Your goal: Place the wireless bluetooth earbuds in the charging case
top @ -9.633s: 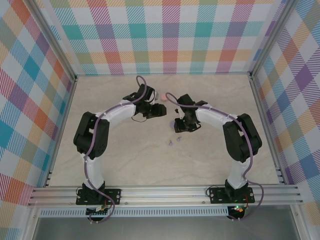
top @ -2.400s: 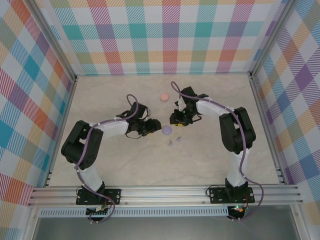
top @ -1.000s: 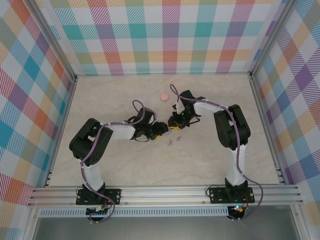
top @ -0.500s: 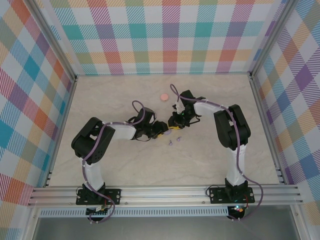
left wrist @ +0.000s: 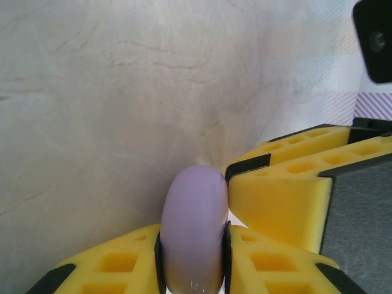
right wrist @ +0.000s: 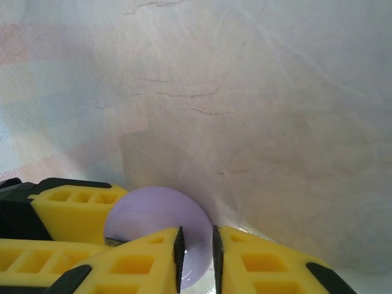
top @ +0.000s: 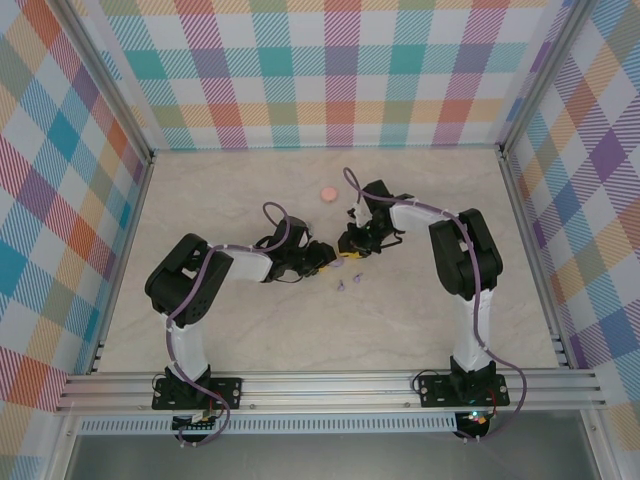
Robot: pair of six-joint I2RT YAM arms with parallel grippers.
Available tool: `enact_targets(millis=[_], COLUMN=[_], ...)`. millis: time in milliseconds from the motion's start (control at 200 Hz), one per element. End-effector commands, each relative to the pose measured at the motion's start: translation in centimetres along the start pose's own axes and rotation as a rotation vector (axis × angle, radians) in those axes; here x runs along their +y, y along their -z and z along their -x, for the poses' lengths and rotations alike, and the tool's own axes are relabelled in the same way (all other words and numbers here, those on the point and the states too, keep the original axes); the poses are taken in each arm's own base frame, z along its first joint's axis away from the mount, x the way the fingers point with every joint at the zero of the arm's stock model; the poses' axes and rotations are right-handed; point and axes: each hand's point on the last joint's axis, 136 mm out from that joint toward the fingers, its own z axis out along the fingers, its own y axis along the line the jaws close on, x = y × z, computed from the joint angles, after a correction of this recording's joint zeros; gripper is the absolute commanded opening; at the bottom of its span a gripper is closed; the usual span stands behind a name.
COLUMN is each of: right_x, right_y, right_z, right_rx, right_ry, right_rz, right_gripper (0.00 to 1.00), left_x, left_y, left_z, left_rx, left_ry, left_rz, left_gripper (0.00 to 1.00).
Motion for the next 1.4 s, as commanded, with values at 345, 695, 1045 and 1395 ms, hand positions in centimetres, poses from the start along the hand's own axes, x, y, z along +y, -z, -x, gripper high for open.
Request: enact_targets(millis=[345, 695, 1045, 1395], right_x=[1.8, 5.6, 12.5, 14.8], right_y=[5.4, 13.1, 18.9, 20.4], right_z=[-0.8, -1.5, -4.8, -6.6], right_rx=[-0.143, -0.338, -0.437, -0.419], right_ry=[0.031, 0.239, 0.536, 0.644], right_rz=[-0.002, 0.115, 0.346, 0.460], right_gripper=[0.42, 0.48, 0.52, 0.62], left_x=[0.5, -8.4, -16.6, -19.4], left_y=[0.7, 6.4, 14.7, 18.3], left_z=[0.3, 1.8, -0.2, -2.1], left_rx=[-0.049, -0.068, -0.129, -0.130], left_ry=[-0.072, -0.367, -0.677, -0.782], left_rz=[0.039, -0.192, -0.416, -0.535], left_gripper=[0.21, 0.21, 0.25, 0.26])
